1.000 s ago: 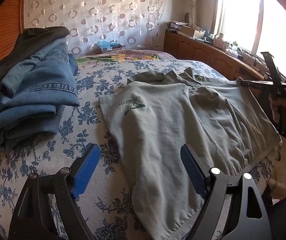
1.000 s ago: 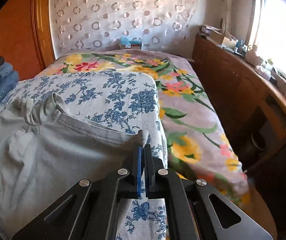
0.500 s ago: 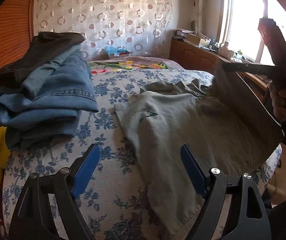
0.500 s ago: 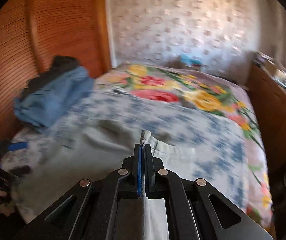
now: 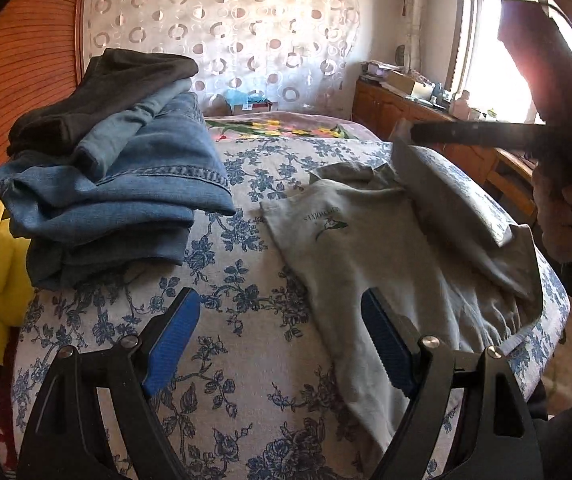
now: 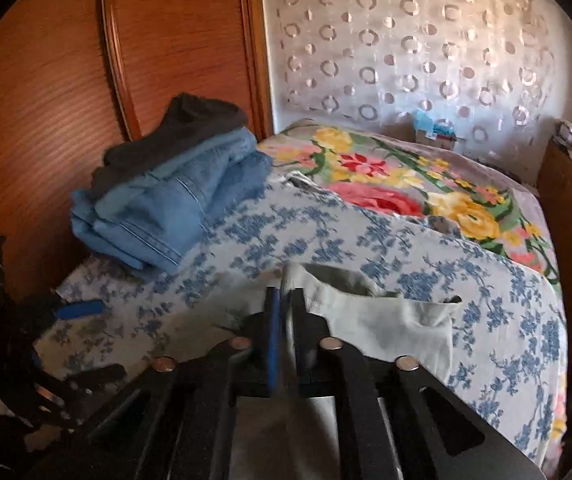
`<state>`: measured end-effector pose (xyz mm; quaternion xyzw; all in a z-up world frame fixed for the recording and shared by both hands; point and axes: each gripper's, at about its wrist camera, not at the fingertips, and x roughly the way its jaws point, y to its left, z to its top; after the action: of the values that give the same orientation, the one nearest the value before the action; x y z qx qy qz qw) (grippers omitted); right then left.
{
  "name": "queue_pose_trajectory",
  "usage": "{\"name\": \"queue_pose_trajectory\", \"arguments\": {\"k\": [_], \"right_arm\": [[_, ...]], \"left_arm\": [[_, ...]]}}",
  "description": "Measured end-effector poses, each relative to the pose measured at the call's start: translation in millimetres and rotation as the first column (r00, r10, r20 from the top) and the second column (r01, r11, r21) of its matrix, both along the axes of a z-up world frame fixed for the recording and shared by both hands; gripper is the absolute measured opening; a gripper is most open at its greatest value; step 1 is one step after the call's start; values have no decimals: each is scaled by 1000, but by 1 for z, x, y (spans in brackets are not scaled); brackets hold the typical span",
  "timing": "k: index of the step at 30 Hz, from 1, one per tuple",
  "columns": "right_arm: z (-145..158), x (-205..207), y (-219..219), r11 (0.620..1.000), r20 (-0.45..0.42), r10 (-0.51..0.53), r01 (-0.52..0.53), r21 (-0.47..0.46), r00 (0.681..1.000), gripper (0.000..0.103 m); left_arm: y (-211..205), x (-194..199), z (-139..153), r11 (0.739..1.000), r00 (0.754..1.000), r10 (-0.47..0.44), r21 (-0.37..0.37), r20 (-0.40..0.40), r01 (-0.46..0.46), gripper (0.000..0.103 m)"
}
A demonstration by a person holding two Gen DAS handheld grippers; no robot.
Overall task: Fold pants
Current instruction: 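Lift the pants hem with the right tool and fold it over the pants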
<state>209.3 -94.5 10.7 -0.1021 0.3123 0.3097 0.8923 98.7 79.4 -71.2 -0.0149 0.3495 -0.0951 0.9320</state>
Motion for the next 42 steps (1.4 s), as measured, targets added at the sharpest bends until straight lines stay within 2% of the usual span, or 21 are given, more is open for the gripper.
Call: {"name": "queue_pose_trajectory", "arguments": {"k": [2, 7, 14, 24, 31, 35, 36, 37, 38, 42], "right_arm": [[2, 0, -1, 1000, -7, -8, 8, -4, 1000, 33], [4, 7, -1, 1000, -17, 23, -23, 11, 1000, 33], [-23, 45, 27, 997, -67, 64, -67, -36, 996, 31], [-41, 75, 45, 996, -127, 73, -79, -46, 989, 31], [-46, 94, 69, 992, -139, 104, -112, -52, 985, 31], [-54, 109, 84, 990, -186, 109, -124, -70, 976, 31], [-54, 111, 88, 988, -197, 119, -135, -71, 973, 28], [-56, 113, 93, 985, -210, 136, -155, -80, 968, 13], [-56, 114, 98, 981, -218, 149, -172, -87, 964, 5], [-43, 124, 110, 984, -201, 163, -175, -44, 966, 1]], "left_arm": [[-3, 5, 0, 1000, 1000, -7, 11, -3, 7, 83], [-3, 15, 4, 1000, 1000, -27, 2, -1, 27, 83], [6, 28, 12, 999, 999, -34, -3, 5, 34, 83], [3, 46, -5, 998, 996, -67, -5, -56, 67, 83], [2, 49, -6, 998, 996, -69, -4, -60, 69, 83], [4, 49, -5, 998, 996, -62, 10, -63, 63, 83], [6, 48, -4, 998, 996, -57, 9, -62, 58, 83], [7, 47, -4, 998, 997, -54, 8, -59, 55, 83], [9, 45, -3, 999, 997, -49, 6, -57, 49, 83], [17, 40, -3, 1000, 998, -27, -2, -54, 27, 83]]}}
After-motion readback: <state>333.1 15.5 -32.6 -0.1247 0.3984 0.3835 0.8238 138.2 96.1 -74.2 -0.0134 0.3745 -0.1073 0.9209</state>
